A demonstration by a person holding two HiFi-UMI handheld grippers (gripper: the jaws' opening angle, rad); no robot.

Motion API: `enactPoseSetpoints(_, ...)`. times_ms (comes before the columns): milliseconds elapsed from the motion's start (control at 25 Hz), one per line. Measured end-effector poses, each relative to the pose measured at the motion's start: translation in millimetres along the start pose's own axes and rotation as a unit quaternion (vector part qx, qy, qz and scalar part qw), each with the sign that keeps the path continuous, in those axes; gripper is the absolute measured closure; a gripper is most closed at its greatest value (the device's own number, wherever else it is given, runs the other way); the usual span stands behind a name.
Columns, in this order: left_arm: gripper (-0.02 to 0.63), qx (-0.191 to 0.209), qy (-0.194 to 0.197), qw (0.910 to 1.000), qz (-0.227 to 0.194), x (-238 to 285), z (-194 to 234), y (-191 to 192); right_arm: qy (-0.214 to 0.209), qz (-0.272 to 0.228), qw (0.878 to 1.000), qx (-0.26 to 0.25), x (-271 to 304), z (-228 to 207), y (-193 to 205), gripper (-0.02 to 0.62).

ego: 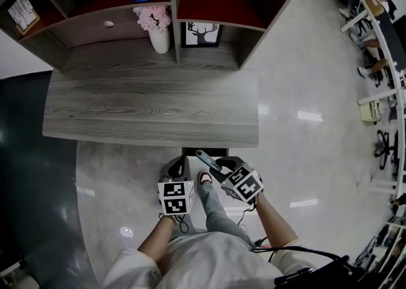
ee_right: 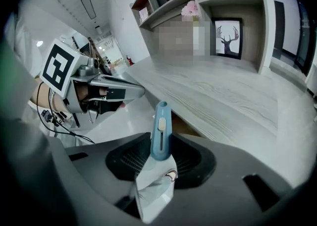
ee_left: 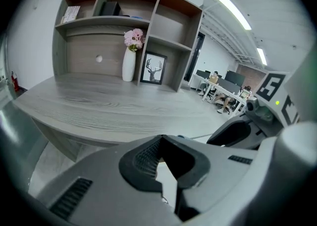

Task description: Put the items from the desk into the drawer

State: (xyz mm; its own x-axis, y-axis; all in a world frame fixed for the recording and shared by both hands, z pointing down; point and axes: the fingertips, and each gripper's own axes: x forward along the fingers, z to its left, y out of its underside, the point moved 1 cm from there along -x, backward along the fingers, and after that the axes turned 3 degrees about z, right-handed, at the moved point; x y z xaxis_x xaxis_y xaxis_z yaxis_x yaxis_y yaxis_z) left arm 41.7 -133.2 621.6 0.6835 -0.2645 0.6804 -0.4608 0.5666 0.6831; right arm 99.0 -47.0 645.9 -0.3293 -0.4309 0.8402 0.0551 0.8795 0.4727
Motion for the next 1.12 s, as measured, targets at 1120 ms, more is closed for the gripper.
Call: enactPoseSetpoints(1120,0.607,0.009,0.021,0.9988,0.043,21,1,32,0.045,0.073,0.988,0.13,49,-40,16,0.468)
